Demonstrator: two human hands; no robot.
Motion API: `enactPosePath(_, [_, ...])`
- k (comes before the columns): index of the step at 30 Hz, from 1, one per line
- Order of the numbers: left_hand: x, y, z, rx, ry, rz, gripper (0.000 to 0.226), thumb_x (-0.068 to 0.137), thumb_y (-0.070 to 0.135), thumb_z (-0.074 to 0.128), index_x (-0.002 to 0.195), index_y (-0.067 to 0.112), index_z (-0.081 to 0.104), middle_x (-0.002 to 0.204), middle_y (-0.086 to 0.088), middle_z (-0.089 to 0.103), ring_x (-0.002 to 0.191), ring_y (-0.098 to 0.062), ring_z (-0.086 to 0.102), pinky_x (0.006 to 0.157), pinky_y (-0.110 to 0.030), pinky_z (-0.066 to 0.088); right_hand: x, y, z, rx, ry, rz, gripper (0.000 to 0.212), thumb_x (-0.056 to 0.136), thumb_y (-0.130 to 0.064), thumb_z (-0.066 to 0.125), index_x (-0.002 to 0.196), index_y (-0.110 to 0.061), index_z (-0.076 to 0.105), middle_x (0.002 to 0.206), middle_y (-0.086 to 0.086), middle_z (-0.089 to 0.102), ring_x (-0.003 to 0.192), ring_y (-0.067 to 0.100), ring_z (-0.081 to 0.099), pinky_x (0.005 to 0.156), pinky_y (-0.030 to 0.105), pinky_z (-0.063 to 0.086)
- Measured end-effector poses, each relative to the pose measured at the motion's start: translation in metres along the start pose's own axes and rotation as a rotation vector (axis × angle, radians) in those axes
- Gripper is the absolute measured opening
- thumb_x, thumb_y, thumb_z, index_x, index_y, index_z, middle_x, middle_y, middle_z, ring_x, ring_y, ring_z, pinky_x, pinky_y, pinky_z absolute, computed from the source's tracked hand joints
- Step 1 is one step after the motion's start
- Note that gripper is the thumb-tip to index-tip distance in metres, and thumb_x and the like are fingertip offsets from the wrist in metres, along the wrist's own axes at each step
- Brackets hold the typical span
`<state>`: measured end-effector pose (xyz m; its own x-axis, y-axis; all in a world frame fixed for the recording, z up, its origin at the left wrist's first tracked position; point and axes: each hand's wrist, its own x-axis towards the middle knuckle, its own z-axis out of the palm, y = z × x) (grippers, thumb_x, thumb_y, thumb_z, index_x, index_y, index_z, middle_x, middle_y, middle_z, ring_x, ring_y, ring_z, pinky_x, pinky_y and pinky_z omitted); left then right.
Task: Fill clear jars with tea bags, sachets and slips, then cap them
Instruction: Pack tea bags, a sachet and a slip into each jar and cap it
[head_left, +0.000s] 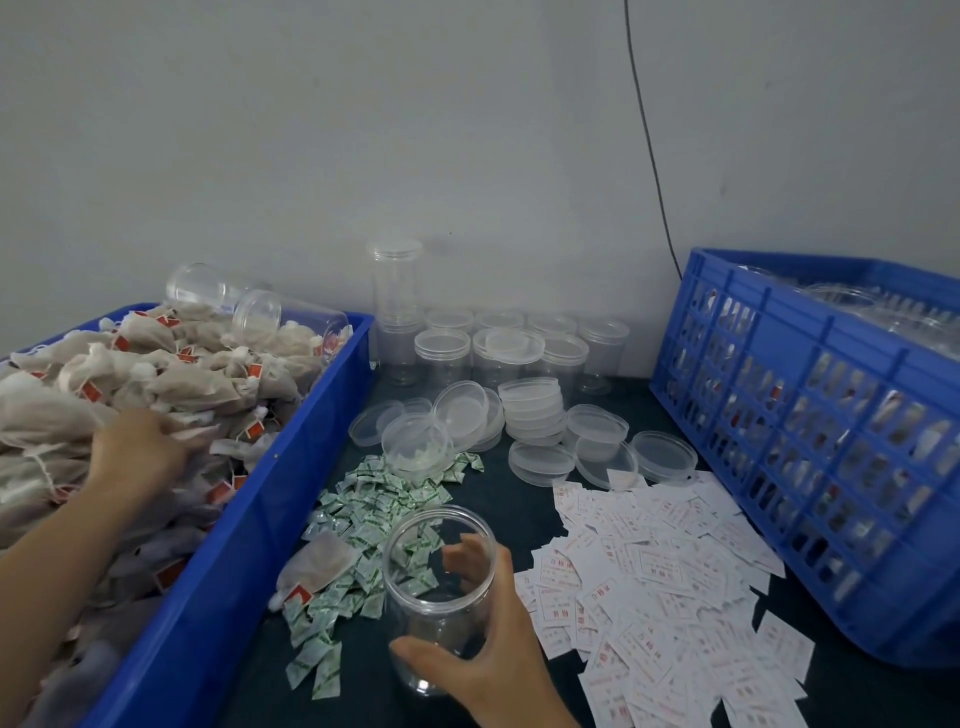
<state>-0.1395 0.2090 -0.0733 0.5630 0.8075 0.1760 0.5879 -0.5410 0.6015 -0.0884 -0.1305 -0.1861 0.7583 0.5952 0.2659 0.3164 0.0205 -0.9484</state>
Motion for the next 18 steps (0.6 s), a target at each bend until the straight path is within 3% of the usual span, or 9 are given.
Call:
enactPosePath(3, [-0.007, 0.024, -0.015, -0.034, 0.010, 0.133, 0.020, 0.089, 0.013, 0.066, 0.074, 0.001, 0.071, 0.067, -0.017, 0.067, 0.070, -0.038, 0.063, 0.066, -0.040, 0.050, 0.001, 0.000, 0.001, 0.003, 0.007, -0.004, 0.092, 0.059, -0.058, 0.091, 0.132, -0.054, 0.036, 0.128, -0.027, 0.053, 0.127, -0.002, 0.051, 0.096, 0.007, 0.042])
enactPosePath(7, [-0.033, 0.070, -0.032, -0.147, 0.047, 0.311, 0.013, 0.088, 0.021, 0.067, 0.081, 0.010, 0.071, 0.082, -0.014, 0.069, 0.082, -0.038, 0.063, 0.060, -0.029, 0.041, 0.001, -0.001, 0.001, 0.015, -0.009, -0.011, 0.092, 0.059, -0.058, 0.091, 0.133, -0.054, 0.036, 0.127, -0.028, 0.053, 0.127, -0.002, 0.051, 0.096, 0.008, 0.043])
enactPosePath(13, [-0.096, 0.124, -0.023, -0.323, -0.424, 0.405, 0.004, 0.082, 0.020, 0.070, 0.078, 0.019, 0.072, 0.068, 0.001, 0.070, 0.055, -0.011, 0.066, 0.045, -0.016, 0.051, 0.000, -0.006, -0.001, 0.028, 0.003, -0.019, 0.085, 0.060, -0.058, 0.090, 0.128, -0.055, 0.038, 0.126, -0.027, 0.055, 0.128, 0.001, 0.050, 0.099, 0.011, 0.043])
enactPosePath(16, [-0.123, 0.133, 0.002, -0.294, -0.655, 0.438, 0.002, 0.081, 0.021, 0.073, 0.079, 0.020, 0.073, 0.074, 0.004, 0.072, 0.058, -0.012, 0.067, 0.055, -0.021, 0.055, 0.001, -0.010, -0.001, 0.025, 0.013, -0.020, 0.083, 0.062, -0.053, 0.090, 0.128, -0.055, 0.040, 0.126, -0.026, 0.056, 0.126, 0.000, 0.052, 0.096, 0.008, 0.043])
enactPosePath(18, [-0.125, 0.132, 0.016, -0.194, -0.649, 0.497, 0.003, 0.080, 0.026, 0.075, 0.081, 0.024, 0.073, 0.077, 0.008, 0.072, 0.069, -0.005, 0.067, 0.063, -0.019, 0.053, 0.002, -0.010, -0.001, 0.031, 0.001, -0.032, 0.085, 0.064, -0.050, 0.091, 0.132, -0.049, 0.041, 0.129, -0.019, 0.058, 0.127, 0.007, 0.055, 0.099, 0.017, 0.047])
